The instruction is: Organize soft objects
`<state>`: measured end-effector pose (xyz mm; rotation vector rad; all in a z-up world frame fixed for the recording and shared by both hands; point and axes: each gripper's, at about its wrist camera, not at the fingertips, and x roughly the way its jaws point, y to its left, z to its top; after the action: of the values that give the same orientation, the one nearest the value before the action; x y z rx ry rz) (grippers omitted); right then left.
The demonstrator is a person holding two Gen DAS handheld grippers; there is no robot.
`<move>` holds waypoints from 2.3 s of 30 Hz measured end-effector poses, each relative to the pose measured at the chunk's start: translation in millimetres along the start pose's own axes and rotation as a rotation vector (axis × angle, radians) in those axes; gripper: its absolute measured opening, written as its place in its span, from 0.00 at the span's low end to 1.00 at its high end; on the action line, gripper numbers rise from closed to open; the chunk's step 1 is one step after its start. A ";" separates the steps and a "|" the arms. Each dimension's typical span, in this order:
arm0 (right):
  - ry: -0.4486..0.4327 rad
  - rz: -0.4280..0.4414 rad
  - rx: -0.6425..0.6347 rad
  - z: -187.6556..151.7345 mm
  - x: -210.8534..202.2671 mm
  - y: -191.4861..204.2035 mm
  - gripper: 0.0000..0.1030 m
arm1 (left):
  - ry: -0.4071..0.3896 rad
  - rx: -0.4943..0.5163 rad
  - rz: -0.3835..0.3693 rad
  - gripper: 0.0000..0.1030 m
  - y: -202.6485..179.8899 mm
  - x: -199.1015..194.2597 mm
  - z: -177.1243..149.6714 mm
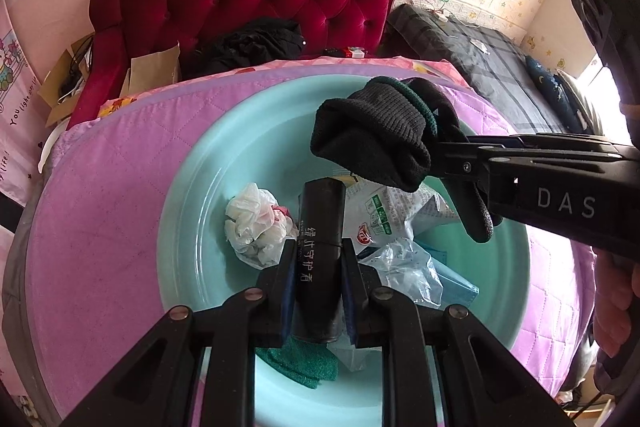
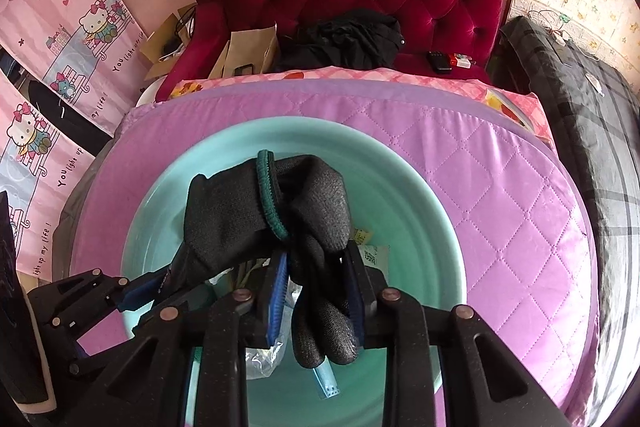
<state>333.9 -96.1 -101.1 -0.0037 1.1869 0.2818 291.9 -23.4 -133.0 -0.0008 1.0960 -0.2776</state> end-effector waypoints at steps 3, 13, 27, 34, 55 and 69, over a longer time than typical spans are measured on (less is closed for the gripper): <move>-0.002 -0.004 0.003 0.8 1.6 -0.5 0.45 | 0.002 -0.004 0.003 0.23 1.3 2.8 0.7; -0.039 -0.043 0.040 -2.5 -9.0 -7.1 0.95 | 0.003 -0.016 0.054 0.94 -0.5 3.7 -1.9; -0.015 -0.096 0.053 -25.7 -21.8 -12.4 1.00 | -0.025 -0.027 0.132 1.00 -1.1 -12.4 -13.8; -0.037 -0.113 0.039 -38.8 -48.0 -5.0 1.00 | -0.040 -0.021 0.153 1.00 -7.6 -32.7 -18.9; -0.076 -0.133 0.008 -96.8 -120.5 18.9 1.00 | -0.090 -0.012 0.187 1.00 -31.3 -98.0 -62.0; -0.078 -0.114 0.023 -144.3 -134.9 20.1 1.00 | -0.092 -0.018 0.204 1.00 -39.9 -113.9 -100.7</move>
<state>151.4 -127.4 -29.6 -0.0396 1.1077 0.1670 146.1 -22.9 -74.1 0.0810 0.9982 -0.0834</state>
